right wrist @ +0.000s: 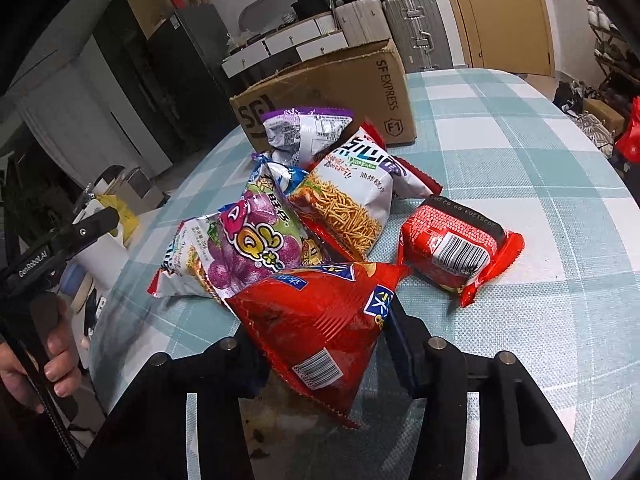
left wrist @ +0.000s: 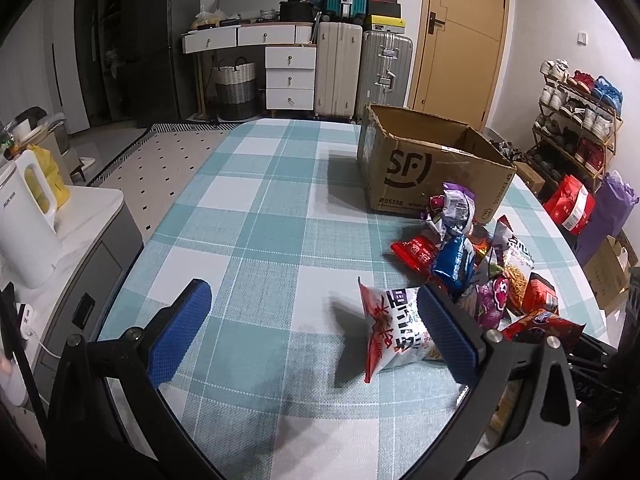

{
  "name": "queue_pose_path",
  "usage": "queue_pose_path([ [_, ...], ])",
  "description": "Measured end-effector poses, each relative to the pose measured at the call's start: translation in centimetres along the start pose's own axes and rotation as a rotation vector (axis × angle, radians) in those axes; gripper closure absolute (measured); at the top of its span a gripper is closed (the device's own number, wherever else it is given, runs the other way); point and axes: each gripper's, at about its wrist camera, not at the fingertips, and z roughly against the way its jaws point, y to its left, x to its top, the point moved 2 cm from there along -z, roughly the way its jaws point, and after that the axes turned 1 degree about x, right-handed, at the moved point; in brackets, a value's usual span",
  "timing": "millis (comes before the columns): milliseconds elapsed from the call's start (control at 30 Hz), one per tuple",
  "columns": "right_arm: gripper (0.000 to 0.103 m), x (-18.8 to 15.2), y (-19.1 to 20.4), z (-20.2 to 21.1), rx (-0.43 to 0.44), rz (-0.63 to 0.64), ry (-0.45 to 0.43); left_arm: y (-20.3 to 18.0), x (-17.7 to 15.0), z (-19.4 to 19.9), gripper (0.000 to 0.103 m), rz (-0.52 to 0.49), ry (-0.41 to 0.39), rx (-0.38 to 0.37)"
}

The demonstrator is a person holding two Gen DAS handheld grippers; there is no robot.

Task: Organize snacks
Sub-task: 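Grasp the red triangular chip bag with the right gripper while the left gripper approaches the white noodle bag, then close the left gripper on the white noodle-snack bag and lift it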

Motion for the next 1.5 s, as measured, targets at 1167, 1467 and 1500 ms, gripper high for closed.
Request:
queue_pose_path([
  [1167,0.053,-0.4,-0.9,2.7,0.042,-0.024,-0.058,-2.7,-1.3,-4.3,0.001,-0.028,0.131,-0.071],
  [1467,0.053,-0.3,-1.6,2.4,0.047,-0.046,-0.056,-3.1,-1.7,-6.5,0.001,0.005,0.205,-0.136],
  [1500,0.053,-0.3,-1.7,2.3,0.049,-0.049,-0.054,-3.2,-1.8,-6.7,0.001,0.006,0.207,-0.138],
])
